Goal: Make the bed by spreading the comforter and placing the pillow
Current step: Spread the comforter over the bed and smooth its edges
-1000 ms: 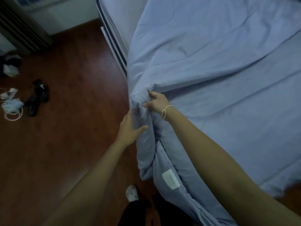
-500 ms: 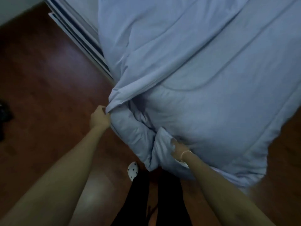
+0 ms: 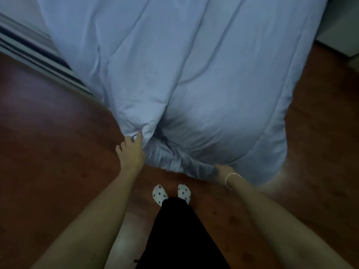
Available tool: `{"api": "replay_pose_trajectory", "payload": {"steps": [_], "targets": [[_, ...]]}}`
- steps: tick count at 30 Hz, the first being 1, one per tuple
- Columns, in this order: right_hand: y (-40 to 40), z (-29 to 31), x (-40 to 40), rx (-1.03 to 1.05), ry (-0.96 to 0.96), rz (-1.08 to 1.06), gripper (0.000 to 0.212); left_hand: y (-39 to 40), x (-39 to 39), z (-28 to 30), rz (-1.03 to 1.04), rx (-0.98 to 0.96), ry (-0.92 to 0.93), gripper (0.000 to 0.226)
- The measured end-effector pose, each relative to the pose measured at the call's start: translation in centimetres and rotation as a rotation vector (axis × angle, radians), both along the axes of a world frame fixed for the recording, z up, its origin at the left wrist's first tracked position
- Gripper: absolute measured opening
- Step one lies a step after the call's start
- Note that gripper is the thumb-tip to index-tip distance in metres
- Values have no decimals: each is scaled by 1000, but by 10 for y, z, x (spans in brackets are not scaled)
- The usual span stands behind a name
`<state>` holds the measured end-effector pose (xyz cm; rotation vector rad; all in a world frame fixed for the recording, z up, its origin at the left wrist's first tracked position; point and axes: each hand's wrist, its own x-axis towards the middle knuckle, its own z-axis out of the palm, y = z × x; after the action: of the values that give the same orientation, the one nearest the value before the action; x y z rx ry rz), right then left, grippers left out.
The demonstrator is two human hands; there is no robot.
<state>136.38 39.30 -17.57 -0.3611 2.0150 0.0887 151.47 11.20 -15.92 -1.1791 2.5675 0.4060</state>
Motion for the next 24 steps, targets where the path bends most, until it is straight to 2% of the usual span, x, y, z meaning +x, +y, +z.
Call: {"api": "replay_pose_trajectory", "payload": {"steps": [3,6,9,11,18,22,24], "targets": [[-30,23,-17,-148,36,-155,57,-9,-17,14,-15,-29,43,73],[-83,60,-33,-376,50,-316,55,-20,-26,35,-41,67,109,66],[-135,85,-50,-508,68,-407,53,-39,-28,52,-62,46,125,64],[-171,100,-60,-576,103,-393,53,-57,-27,61,-72,-12,124,67],[-306,116,-83,-690,225,-299,66,-164,-36,84,-152,-138,263,68],[-369,102,-91,-623,276,-451,76,-246,-44,88,-172,-131,307,68],[-394,100,-90,-581,284,-461,78,-285,-39,90,-205,-147,302,68]]}}
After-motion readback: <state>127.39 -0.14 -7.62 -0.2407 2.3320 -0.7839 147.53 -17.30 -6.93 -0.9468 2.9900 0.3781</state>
